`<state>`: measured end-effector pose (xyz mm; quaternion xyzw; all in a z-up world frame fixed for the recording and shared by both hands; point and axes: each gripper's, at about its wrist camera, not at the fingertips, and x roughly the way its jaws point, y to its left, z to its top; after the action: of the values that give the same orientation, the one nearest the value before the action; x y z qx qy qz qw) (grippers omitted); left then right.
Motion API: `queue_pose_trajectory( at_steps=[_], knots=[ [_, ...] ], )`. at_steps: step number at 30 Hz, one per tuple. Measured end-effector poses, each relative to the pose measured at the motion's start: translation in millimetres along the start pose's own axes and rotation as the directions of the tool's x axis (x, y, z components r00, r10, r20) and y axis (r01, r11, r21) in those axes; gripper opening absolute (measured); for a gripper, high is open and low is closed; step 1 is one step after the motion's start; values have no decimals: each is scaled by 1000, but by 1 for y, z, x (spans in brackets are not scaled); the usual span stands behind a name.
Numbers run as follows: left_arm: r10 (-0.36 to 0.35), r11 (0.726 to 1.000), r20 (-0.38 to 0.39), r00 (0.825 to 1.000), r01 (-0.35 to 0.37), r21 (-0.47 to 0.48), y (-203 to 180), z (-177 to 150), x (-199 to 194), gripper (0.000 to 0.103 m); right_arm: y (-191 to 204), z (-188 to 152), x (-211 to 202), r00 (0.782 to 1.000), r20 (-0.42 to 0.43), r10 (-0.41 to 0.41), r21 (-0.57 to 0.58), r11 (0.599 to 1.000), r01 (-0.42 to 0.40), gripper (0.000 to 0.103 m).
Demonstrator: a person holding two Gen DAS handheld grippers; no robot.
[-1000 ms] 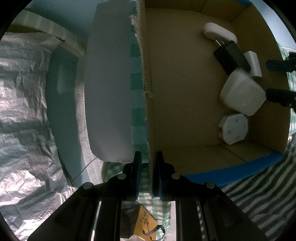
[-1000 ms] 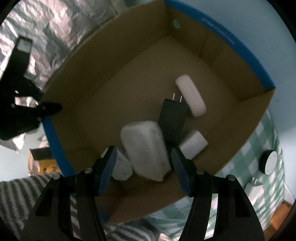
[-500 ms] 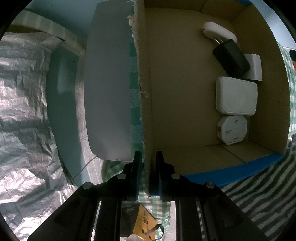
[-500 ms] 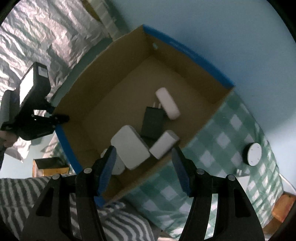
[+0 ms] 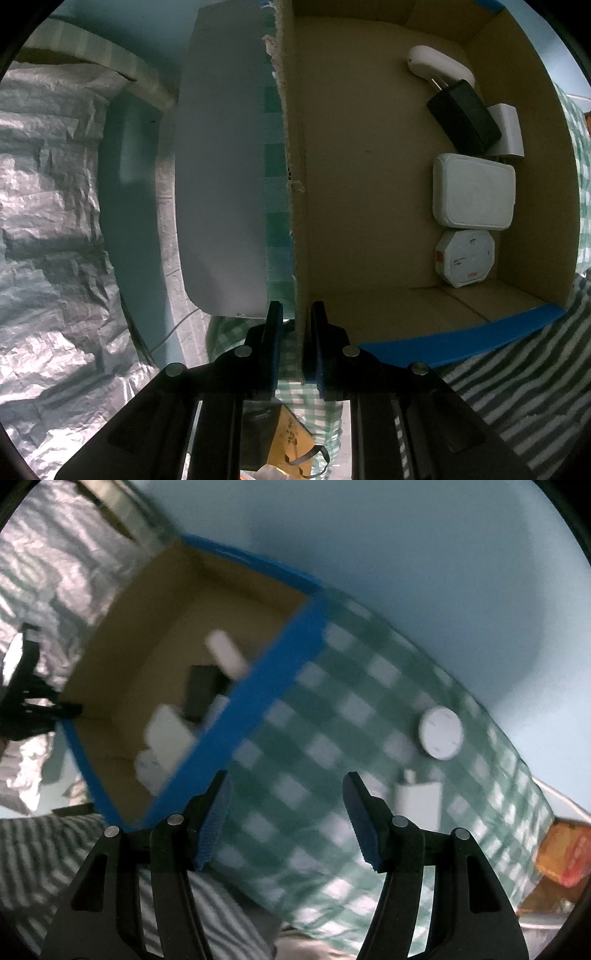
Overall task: Organize rigid objects
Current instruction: 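Return the right tool to the table and grasp the white plug charger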
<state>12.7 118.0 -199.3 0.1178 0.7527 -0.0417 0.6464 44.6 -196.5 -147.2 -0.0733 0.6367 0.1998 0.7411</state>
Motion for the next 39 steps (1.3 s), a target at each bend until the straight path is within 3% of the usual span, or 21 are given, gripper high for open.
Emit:
queue_pose_trajectory(
  at_steps=[8, 14, 28, 39],
  knots=[
    [-5, 1000, 1, 1000, 5, 2, -5, 1, -2, 15, -86, -29, 35, 995, -62, -81, 131, 987, 89, 63],
    [1, 1000, -1, 1000, -1, 1, -9, 1, -4, 15, -115, -38, 54, 990, -97, -103, 138, 984, 116, 63],
    [17, 999, 2, 1000, -17, -30, -9, -1, -6, 15, -132, -34, 101, 988, -145, -60, 99, 992, 75, 63],
    [15, 999, 5, 1000, -15, -36, -9, -1, -7, 15, -131, -24, 115, 985, -155, -76, 113, 989, 94, 54]
  ],
)
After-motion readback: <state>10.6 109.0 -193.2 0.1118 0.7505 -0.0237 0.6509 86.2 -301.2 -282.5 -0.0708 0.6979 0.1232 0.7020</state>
